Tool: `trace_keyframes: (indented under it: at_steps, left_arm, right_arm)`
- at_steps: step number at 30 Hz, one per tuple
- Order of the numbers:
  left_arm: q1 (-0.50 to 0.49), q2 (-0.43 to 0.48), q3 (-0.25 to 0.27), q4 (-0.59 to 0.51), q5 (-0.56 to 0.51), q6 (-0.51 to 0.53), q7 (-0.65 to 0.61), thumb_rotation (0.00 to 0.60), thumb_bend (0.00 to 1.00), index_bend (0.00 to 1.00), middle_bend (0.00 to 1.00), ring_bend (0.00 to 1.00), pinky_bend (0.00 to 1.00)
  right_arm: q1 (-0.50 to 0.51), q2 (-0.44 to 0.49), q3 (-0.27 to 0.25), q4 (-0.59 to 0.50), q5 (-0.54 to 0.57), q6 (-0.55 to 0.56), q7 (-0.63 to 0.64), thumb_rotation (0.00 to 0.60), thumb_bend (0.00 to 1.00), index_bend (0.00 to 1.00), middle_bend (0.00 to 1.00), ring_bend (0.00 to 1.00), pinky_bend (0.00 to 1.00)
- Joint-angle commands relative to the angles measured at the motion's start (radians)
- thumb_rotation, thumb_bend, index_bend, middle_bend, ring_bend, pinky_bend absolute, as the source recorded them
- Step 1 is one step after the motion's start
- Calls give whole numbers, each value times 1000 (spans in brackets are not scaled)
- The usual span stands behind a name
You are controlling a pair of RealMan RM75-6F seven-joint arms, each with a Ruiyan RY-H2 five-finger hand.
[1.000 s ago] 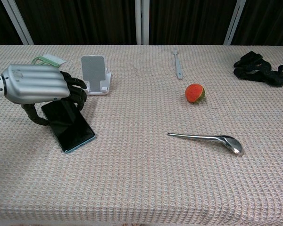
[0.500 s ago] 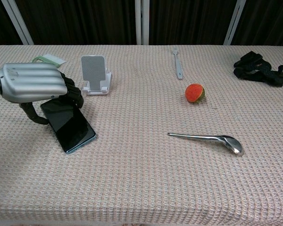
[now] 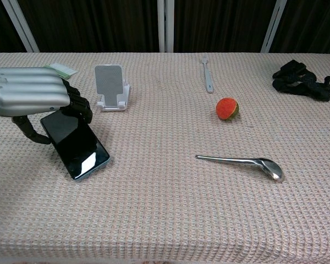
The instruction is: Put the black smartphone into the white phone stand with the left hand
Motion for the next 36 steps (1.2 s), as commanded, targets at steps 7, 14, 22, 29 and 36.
trace_keyframes:
  at_steps: [7,14,22,29,36]
  left_arm:
    - [5,64,-9,-73,8,37,16,600,420,516,485,372,490]
    - [0,108,-27,-100,8,51,25,600,421,516,485,372,490]
    - [-54,200,-59,-97,31,6,136,600,422,516,485,372,489]
    - [-93,265,-129,-83,89,40,395,600,436,523,496,380,453]
    - [-97,235,-172,-52,146,91,619,600,455,521,496,381,437]
  right_arm:
    - [0,-2,-1,-2,-5,4,0,600,176,0,0,0,0]
    - [-6,4,1,-6,-6,16,2,600,176,0,0,0,0]
    - [-8,9,3,-14,-5,22,-4,600,176,0,0,0,0]
    - [-5,4,9,-13,4,16,-7,600,176,0,0,0,0]
    - [-4,-2,9,-7,4,16,-8,600,176,0,0,0,0]
